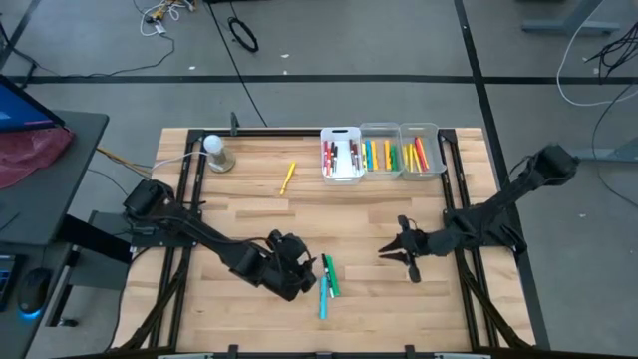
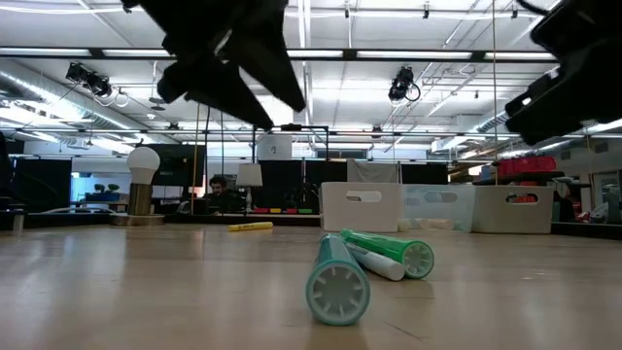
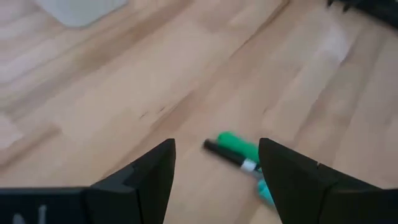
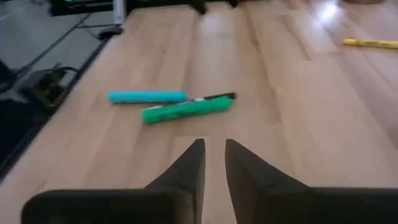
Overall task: Pick & Place Markers
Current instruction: Put the green highlighter pen into the transparent bin
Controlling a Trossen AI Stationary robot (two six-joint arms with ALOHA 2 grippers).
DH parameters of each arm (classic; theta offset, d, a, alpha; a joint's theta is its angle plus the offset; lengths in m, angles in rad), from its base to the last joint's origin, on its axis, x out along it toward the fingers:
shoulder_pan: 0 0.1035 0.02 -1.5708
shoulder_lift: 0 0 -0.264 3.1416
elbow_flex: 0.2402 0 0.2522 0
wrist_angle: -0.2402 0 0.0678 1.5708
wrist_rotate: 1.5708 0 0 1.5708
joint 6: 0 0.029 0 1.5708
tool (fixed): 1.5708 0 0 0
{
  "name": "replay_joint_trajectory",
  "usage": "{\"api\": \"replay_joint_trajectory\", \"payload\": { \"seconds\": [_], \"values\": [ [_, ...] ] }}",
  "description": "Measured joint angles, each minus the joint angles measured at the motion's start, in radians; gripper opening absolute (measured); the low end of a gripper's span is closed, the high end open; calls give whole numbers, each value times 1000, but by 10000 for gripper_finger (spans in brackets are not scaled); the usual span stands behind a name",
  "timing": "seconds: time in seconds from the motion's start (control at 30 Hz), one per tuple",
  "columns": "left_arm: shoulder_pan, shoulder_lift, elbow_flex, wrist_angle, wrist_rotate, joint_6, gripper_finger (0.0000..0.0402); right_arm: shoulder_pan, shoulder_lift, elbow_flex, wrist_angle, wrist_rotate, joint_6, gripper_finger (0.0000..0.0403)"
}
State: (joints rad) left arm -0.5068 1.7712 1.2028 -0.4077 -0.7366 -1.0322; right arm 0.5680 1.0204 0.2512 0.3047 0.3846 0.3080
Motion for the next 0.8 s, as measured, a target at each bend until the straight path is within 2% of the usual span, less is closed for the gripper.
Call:
{"api": "replay_joint_trajectory", "payload": {
  "seconds": [0.07, 0.2, 0.27, 0.37, 0.6, 0.8],
  "values": [
    [5, 24, 0, 13, 12, -5, 236, -54, 44, 0, 52, -25, -6, 66],
    [27, 73, 0, 39, 39, -5, 236, -187, 121, 2, 140, -178, -21, 88],
    [48, 98, 0, 75, 79, -6, 236, -248, 162, 2, 181, -247, -37, 106],
    [86, 136, 0, 127, 164, -11, 236, -301, 204, 14, 187, -277, -54, 136],
    [168, 194, 0, 237, 301, -58, 236, -323, 197, 19, 172, -293, -52, 186],
    [197, 193, 1, 284, 355, -91, 236, -311, 121, 19, 110, -407, 14, 190]
  ]
}}
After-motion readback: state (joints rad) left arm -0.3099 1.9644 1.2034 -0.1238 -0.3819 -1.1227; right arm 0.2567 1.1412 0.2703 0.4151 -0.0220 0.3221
